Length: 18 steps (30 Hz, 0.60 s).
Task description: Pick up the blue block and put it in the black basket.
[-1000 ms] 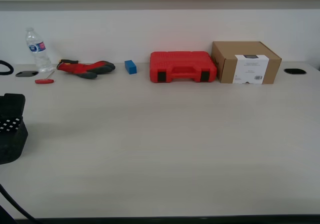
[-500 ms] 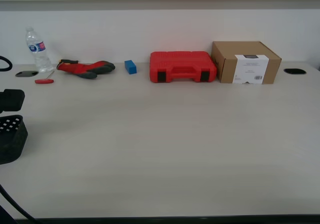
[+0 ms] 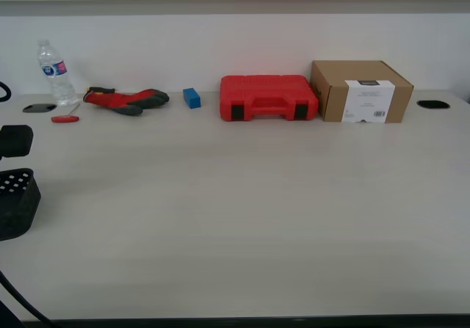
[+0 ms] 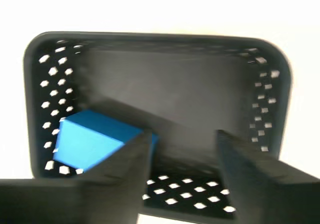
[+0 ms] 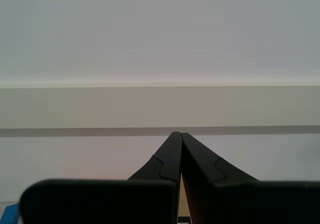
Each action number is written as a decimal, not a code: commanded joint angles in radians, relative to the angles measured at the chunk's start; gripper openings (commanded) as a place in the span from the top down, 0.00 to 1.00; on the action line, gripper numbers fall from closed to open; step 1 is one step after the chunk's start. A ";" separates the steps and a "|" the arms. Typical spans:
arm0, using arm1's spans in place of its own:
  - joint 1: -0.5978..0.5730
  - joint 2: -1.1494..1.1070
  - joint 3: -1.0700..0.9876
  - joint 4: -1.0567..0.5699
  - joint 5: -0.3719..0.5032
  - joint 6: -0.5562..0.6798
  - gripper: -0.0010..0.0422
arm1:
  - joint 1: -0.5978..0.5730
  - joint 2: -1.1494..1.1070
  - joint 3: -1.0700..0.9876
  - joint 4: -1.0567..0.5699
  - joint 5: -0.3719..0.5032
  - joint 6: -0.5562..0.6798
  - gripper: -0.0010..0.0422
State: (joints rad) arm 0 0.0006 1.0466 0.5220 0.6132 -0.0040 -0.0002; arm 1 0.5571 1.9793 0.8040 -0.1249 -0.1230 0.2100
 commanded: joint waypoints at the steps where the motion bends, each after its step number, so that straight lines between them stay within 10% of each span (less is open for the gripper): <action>1: 0.000 0.000 0.001 0.003 -0.001 0.000 0.98 | -0.001 -0.011 0.000 -0.001 0.029 -0.021 0.93; 18: 0.000 0.000 0.001 0.003 -0.001 0.000 0.98 | -0.002 -0.010 0.000 0.005 0.034 -0.012 0.98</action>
State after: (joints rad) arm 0 0.0006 1.0466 0.5220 0.6132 -0.0036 -0.0002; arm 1 0.5552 1.9694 0.8043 -0.1188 -0.0917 0.1959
